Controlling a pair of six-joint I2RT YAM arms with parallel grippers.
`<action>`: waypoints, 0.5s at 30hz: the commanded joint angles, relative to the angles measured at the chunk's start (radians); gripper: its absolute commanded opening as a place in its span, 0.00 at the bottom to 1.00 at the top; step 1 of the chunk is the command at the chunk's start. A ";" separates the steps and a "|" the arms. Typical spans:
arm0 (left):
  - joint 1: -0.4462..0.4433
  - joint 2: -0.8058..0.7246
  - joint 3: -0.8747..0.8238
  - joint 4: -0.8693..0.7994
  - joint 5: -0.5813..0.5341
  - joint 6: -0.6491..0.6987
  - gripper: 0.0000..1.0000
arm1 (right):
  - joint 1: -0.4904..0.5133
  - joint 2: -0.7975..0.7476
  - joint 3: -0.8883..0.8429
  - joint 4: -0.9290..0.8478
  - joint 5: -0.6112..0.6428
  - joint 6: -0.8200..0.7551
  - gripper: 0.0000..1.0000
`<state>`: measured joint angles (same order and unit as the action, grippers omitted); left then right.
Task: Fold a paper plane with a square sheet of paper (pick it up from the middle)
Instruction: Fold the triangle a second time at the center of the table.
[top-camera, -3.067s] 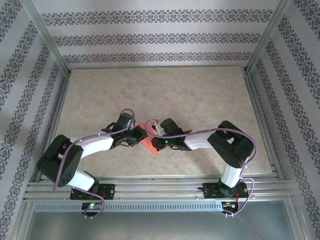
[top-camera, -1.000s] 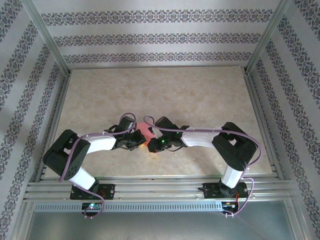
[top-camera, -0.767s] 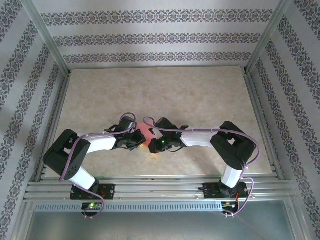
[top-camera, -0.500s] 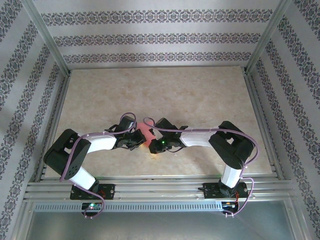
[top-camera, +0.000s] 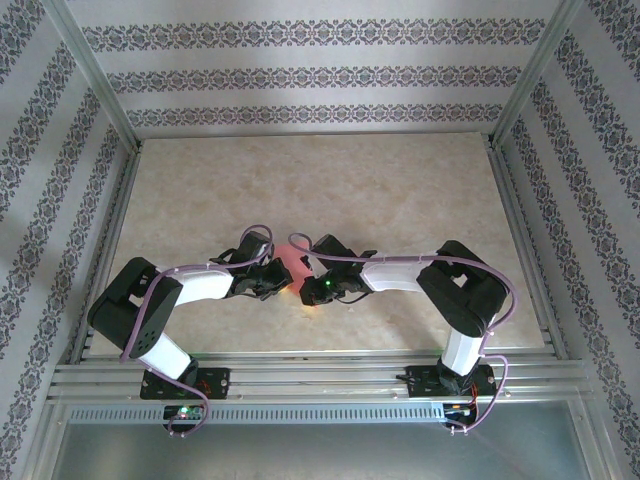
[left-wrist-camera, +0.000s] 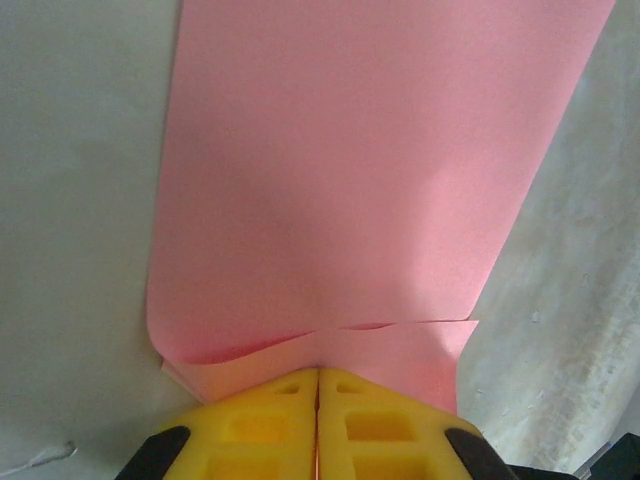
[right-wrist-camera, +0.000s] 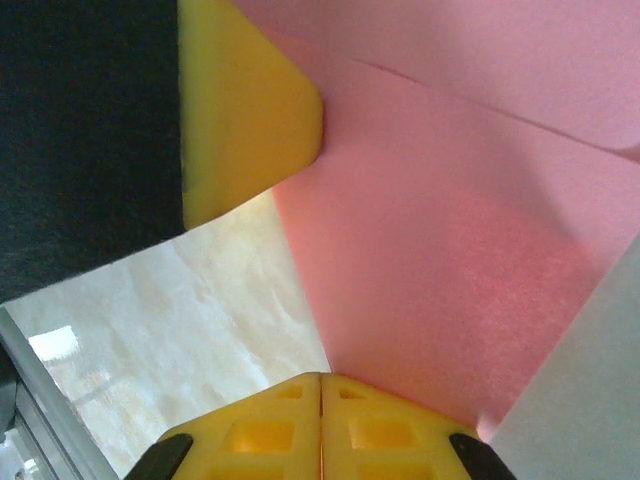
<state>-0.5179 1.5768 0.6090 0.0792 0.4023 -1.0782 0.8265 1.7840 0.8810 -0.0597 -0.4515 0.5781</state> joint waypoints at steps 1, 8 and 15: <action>-0.010 0.054 -0.025 -0.125 -0.060 0.012 0.09 | -0.012 0.019 -0.011 -0.003 -0.002 0.007 0.08; -0.010 0.052 -0.021 -0.129 -0.060 0.014 0.09 | -0.016 0.012 -0.004 0.014 -0.062 0.011 0.10; -0.010 0.054 -0.022 -0.130 -0.062 0.014 0.09 | -0.024 0.035 -0.026 0.015 -0.058 0.009 0.10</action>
<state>-0.5179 1.5776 0.6121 0.0765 0.4023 -1.0782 0.8131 1.7950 0.8745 -0.0433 -0.4965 0.5781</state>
